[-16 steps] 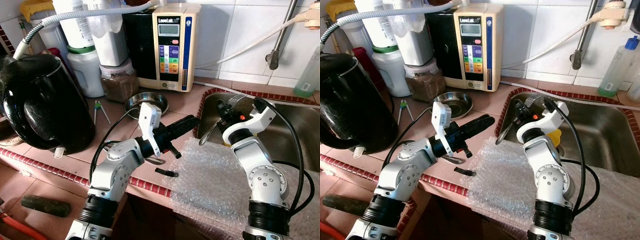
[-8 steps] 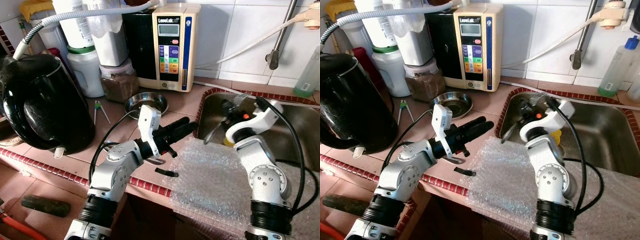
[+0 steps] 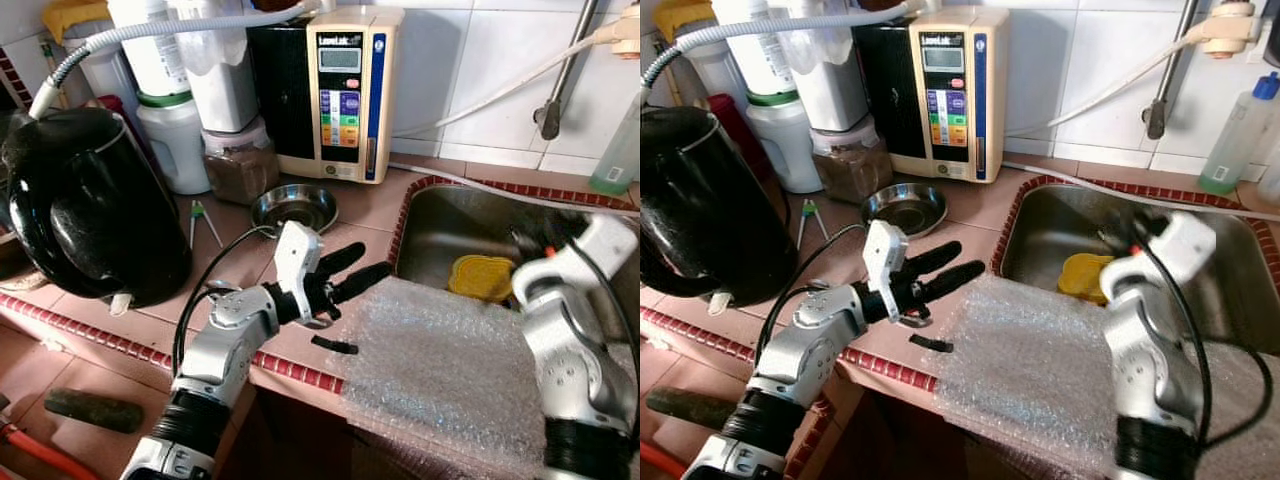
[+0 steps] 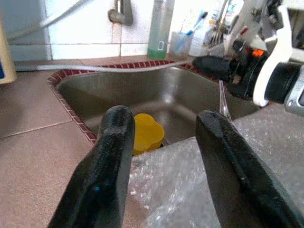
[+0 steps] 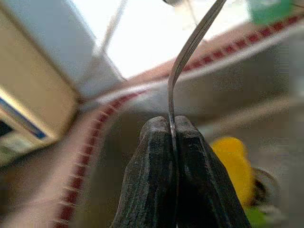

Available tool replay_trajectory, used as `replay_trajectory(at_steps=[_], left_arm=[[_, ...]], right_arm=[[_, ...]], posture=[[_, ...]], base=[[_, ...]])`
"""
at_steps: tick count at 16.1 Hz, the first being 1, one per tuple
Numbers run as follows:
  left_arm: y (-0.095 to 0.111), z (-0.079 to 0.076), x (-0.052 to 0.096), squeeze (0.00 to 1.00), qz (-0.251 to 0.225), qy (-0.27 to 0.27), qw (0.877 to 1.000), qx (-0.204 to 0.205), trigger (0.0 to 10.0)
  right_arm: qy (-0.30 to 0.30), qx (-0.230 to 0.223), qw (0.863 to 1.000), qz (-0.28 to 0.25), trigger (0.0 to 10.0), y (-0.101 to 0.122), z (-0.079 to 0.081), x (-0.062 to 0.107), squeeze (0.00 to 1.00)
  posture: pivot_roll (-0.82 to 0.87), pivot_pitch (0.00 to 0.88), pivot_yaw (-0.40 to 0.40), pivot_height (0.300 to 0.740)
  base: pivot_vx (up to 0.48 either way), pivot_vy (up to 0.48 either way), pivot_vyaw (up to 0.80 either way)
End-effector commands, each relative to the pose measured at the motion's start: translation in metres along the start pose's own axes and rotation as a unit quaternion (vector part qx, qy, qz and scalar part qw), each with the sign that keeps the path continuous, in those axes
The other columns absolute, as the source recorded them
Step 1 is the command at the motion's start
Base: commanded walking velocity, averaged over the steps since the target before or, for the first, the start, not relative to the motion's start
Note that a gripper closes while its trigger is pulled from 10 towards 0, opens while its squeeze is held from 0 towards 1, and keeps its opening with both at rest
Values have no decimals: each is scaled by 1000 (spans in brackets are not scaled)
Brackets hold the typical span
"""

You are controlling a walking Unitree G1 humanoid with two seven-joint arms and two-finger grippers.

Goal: Kitchen organization

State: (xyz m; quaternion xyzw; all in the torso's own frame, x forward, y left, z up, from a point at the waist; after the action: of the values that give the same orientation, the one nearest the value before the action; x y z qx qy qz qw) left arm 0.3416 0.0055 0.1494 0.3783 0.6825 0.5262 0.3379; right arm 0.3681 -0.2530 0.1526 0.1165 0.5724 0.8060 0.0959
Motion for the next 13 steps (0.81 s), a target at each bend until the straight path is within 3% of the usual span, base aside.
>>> replay_trajectory(at_steps=[1, 5, 7, 9, 10, 11, 13], left_arm=[[-2, 0, 1, 1000, 15, -10, 999, -29, 10000], [-8, -1, 2, 1000, 30, -20, 998, -60, 10000], [-9, -1, 2, 1000, 31, -19, 997, -66, 10000], [-11, -2, 3, 1000, 32, -21, 997, -70, 10000], [-13, -3, 3, 1000, 35, -24, 996, -73, 10000], [-14, -3, 3, 1000, 36, -25, 996, -74, 10000], [-14, -4, 3, 1000, 38, -26, 996, -75, 10000]], right_arm=[[-35, 27, 999, 12, 0, -7, -16, 0, 0], [-100, 94, 990, 33, 0, -19, -47, 4, 0], [-134, 71, 988, 32, 0, -21, -63, 6, 0], [-146, 76, 986, 40, 0, -25, -69, 6, 0], [-163, 68, 983, 52, 5059, -30, -76, 8, 678], [-174, 63, 981, 59, 10000, -33, -80, 9, 1000], [-190, 62, 978, 67, 10000, -37, -86, 10, 1000]], posture=[[-42, 0, 94, 740], [-42, 0, 94, 740], [-39, 0, 94, 740], [-39, 0, 95, 740], [-37, 0, 96, 740], [-37, 0, 97, 740], [-36, 0, 99, 740]], base=[[0, 0, 0], [0, 0, 0], [0, 0, 0], [0, 0, 0], [0, 0, 0], [0, 0, 0], [0, 0, 0]])
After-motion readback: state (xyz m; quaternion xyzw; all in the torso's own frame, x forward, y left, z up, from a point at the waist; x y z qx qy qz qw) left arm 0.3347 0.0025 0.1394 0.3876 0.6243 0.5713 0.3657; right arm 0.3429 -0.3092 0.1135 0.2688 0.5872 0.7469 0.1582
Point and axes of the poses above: a point about 5 cm out from each wrist's last joint towards the gripper, its own x axis pointing back from the gripper into the wrist, its own y axis along the axis of the wrist's last joint, z = x × y, the point moved 6 cm from there along -x, pointing out of the wrist towards the gripper, and after that the axes turned 6 degrees about x, right-handed, at the moved point
